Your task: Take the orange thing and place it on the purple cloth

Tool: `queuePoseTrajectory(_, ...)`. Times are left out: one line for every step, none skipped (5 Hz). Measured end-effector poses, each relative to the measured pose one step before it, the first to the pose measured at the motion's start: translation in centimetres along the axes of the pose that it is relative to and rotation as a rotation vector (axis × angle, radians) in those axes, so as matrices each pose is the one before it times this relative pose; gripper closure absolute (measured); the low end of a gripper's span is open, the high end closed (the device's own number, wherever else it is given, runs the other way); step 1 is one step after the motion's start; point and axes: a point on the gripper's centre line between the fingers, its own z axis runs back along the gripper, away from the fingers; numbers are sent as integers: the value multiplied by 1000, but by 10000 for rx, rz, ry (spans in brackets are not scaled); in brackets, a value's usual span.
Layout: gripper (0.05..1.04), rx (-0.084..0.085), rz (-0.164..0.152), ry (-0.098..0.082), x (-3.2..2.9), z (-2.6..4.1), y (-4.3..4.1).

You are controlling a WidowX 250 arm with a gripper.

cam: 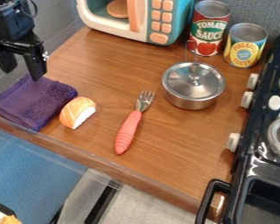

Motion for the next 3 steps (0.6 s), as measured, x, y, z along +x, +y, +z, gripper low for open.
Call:
queuePoseTrajectory(83, -191, 5, 261, -330, -889, -292)
queuePoseTrajectory(83, -344, -620, 131, -750, -467, -3045)
queuePoseTrajectory(83, -61, -884, -227, -165, 578, -3384)
